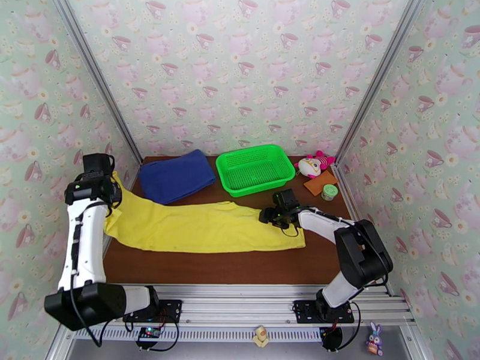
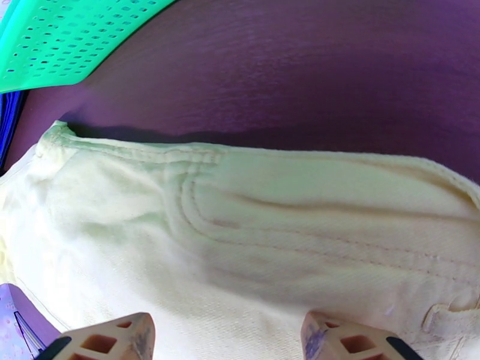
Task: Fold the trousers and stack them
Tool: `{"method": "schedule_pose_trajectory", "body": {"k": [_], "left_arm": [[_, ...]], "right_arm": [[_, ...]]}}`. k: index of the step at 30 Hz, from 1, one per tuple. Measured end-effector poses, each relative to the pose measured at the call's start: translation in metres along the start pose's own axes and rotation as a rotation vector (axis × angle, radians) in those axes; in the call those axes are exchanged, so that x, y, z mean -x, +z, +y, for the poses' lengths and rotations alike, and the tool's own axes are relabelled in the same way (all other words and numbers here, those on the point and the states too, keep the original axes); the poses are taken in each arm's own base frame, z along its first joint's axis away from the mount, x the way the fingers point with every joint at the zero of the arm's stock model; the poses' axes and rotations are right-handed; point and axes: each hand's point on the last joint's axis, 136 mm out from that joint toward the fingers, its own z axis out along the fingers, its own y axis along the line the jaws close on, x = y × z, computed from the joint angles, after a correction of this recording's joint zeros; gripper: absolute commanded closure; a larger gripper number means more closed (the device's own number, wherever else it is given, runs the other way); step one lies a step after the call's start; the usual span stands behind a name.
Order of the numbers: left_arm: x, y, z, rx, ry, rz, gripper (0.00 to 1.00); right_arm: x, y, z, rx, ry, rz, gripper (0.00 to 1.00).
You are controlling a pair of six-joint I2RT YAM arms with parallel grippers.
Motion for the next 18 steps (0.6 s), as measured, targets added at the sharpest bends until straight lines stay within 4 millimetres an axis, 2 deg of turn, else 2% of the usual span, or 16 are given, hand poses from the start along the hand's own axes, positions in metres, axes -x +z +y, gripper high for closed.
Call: {"method": "schedule_pose_trajectory", "body": {"k": [4, 10, 13, 18], "left_arm": [[0.002, 0.010, -0.028, -0.113, 0.014, 0.000, 1.00], [-0.001, -0.012, -0.082, -0.287, 0.058, -0.051, 1.00], [-0.013, -0.022, -0.112, -0.367, 0.079, -0.048, 1.00], [-0.049, -0.025, -0.168, -0.502, 0.096, 0.013, 1.00]], "right_arm": [[-0.004, -0.001, -0.002, -0.003, -0.006, 0.005, 0.32], [-0.009, -0.002, -0.006, -0.013, -0.006, 0.010, 0.32], [-0.009, -0.002, -0.006, -0.014, -0.009, 0.010, 0.32], [-0.009, -0.003, -0.006, -0.014, -0.016, 0.010, 0.32]]}}
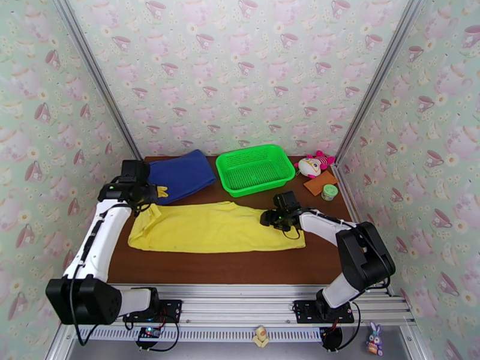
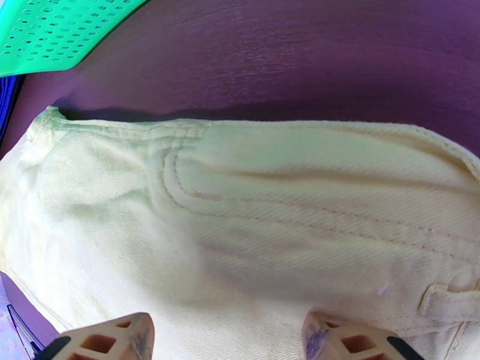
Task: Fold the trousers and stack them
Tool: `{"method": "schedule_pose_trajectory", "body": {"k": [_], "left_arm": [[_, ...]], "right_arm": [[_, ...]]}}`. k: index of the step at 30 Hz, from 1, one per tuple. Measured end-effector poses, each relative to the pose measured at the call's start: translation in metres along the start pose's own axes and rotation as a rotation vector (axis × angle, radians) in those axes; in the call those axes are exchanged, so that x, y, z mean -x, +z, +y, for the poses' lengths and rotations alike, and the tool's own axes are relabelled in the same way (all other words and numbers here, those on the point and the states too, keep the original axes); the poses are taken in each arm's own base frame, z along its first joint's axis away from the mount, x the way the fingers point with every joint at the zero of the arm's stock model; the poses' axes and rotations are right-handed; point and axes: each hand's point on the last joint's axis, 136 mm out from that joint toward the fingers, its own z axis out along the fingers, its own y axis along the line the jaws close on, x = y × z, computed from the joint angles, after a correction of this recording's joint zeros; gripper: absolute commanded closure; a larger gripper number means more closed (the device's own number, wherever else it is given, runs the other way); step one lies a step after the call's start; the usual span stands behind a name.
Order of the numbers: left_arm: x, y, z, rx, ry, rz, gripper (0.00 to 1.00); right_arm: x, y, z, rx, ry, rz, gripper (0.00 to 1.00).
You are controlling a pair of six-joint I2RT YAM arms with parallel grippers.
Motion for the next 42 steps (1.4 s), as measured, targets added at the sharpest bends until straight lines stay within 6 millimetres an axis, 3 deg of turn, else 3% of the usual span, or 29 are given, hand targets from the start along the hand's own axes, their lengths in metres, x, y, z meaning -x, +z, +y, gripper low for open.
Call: {"method": "schedule_pose_trajectory", "body": {"k": [4, 13, 24, 29, 34, 37, 42], "left_arm": [[-0.018, 0.013, -0.038, -0.084, -0.014, 0.025, 1.00], [-0.033, 0.038, -0.117, -0.209, -0.028, 0.047, 1.00], [-0.066, 0.061, -0.171, -0.251, 0.020, 0.131, 1.00], [-0.101, 0.078, -0.192, -0.247, 0.095, 0.242, 0.85], [-0.122, 0.089, -0.212, -0.255, 0.173, 0.317, 0.52], [-0.127, 0.080, -0.220, -0.273, 0.232, 0.309, 0.39], [-0.127, 0.056, -0.228, -0.283, 0.338, 0.237, 0.39]], "right_arm": [[0.000, 0.000, 0.000, 0.000, 0.000, 0.000, 0.32], [0.001, -0.001, 0.001, 0.002, -0.008, -0.003, 0.31], [0.001, -0.002, 0.001, 0.003, -0.009, -0.006, 0.31], [0.001, -0.002, 0.001, 0.003, -0.009, -0.006, 0.31], [0.001, -0.002, 0.001, 0.003, -0.009, -0.006, 0.31], [0.001, -0.002, 0.001, 0.003, -0.012, -0.006, 0.31], [0.001, -0.001, 0.001, 0.002, -0.016, -0.004, 0.31]]}}
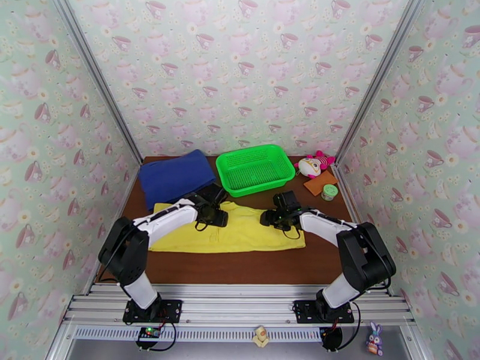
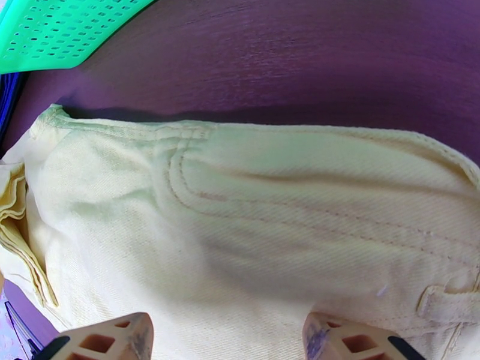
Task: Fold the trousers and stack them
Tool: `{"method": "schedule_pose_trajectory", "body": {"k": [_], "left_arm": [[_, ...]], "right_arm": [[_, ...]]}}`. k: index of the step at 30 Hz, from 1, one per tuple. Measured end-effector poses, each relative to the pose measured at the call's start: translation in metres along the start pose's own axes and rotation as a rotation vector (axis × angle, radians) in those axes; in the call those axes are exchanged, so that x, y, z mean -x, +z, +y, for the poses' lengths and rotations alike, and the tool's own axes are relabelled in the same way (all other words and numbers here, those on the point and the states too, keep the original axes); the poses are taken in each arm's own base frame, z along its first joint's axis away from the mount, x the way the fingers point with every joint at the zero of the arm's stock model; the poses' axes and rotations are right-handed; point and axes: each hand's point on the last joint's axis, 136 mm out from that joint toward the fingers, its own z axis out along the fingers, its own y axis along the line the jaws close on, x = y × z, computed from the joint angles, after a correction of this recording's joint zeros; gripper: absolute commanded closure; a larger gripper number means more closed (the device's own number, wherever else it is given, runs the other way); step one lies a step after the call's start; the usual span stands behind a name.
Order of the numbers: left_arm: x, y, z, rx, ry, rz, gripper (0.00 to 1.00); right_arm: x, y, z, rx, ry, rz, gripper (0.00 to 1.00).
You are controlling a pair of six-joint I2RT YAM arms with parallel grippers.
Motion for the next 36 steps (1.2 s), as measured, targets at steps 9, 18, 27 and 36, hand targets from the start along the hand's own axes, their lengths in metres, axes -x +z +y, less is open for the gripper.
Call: {"method": "schedule_pose_trajectory", "body": {"k": [9, 18, 27, 36], "left_arm": [[-0.035, 0.013, 0.017, 0.171, 0.084, 0.029, 0.42], [0.069, -0.028, 0.019, 0.320, 0.163, -0.139, 0.44], [0.041, 0.031, 0.048, 0.475, 0.344, 0.168, 0.48], [0.049, 0.034, 0.045, 0.471, 0.373, 0.173, 0.52]], "right_arm": [[-0.001, 0.008, -0.002, -0.001, 0.003, 0.014, 0.31], [0.000, 0.008, 0.000, 0.007, 0.002, 0.012, 0.31], [-0.001, 0.010, 0.001, 0.019, -0.001, 0.005, 0.31], [0.000, 0.010, 0.002, 0.024, -0.003, 0.002, 0.31]]}}
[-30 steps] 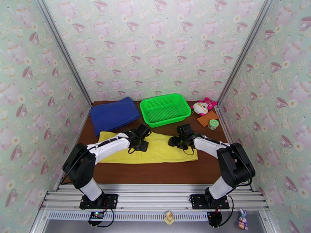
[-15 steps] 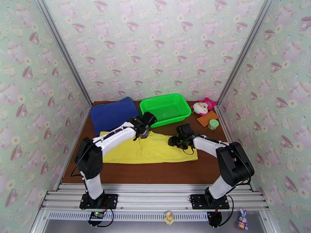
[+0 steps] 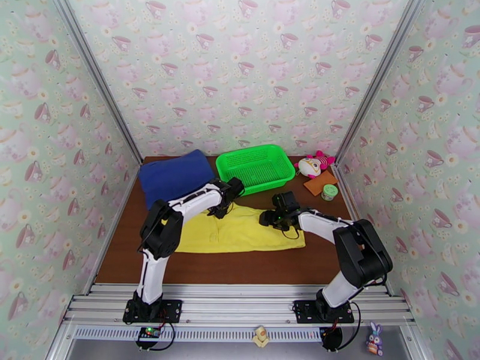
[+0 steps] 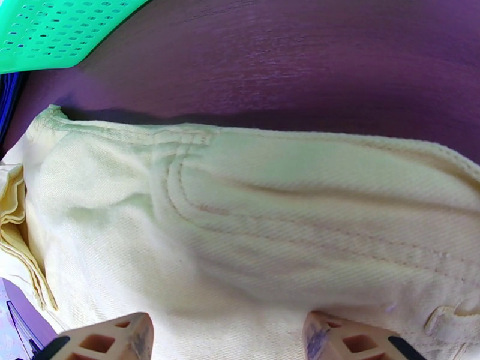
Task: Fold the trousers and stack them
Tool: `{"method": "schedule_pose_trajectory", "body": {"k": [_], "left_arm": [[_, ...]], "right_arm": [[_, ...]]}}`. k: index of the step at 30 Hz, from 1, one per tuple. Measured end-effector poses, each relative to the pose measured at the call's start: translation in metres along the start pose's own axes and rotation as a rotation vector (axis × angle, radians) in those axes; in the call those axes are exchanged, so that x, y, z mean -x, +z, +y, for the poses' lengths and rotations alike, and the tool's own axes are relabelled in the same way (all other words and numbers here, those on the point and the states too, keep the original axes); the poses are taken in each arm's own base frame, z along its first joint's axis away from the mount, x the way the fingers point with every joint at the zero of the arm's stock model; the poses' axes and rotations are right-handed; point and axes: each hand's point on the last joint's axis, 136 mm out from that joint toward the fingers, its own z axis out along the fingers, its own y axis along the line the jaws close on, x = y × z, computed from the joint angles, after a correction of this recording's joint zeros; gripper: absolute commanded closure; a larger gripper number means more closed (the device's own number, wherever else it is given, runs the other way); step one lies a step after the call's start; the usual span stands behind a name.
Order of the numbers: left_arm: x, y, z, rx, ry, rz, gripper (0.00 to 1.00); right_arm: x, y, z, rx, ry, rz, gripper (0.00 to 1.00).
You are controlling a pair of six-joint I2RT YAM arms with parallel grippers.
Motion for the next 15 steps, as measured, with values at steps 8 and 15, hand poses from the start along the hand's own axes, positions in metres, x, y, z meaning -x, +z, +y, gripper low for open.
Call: {"method": "schedule_pose_trajectory", "body": {"k": [8, 15], "left_arm": [[-0.006, 0.012, -0.008, -0.007, 0.029, 0.043, 0.54], [-0.014, 0.019, -0.011, 0.000, 0.035, 0.082, 0.98]], "right_arm": [[0.000, 0.001, 0.001, 0.006, -0.001, -0.003, 0.31], [0.001, 0.001, 0.001, 0.007, -0.002, -0.006, 0.31]]}}
